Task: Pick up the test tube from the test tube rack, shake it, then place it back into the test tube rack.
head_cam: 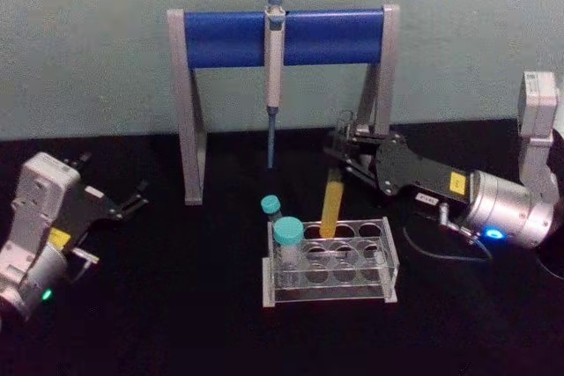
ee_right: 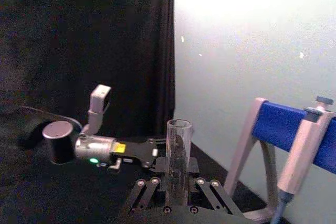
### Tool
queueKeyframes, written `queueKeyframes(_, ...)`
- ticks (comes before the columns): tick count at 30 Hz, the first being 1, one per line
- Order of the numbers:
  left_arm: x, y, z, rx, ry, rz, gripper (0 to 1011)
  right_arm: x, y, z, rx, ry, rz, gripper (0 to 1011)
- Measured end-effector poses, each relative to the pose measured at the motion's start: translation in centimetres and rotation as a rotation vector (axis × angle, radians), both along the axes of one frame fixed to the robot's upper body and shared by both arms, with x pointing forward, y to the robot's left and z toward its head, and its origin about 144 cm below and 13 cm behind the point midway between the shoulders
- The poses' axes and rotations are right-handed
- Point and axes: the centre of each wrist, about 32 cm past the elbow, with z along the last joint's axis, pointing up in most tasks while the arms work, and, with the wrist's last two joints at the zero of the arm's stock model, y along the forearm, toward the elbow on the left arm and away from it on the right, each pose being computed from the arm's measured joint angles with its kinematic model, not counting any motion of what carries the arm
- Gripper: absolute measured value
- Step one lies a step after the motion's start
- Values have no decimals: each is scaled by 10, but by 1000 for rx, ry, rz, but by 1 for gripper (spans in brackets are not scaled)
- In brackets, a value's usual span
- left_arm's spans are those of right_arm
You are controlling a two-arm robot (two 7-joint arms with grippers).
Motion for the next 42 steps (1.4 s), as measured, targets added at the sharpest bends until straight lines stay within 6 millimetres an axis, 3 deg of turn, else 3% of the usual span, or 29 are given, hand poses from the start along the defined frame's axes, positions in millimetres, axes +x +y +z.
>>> queueKeyframes(9,0,0,0,0,0,0,1001,-22,-10,3,-20,7,13,232)
queueKeyframes(18,0,0,0,0,0,0,1001,-30,-24,3,-47,16,-37,232)
queueKeyframes(28,0,0,0,0,0,0,1001,-17,-28,6,-52,-9,-88,232)
queueKeyframes(42,0,0,0,0,0,0,1001,-2,-14,5,-23,-11,-53,232)
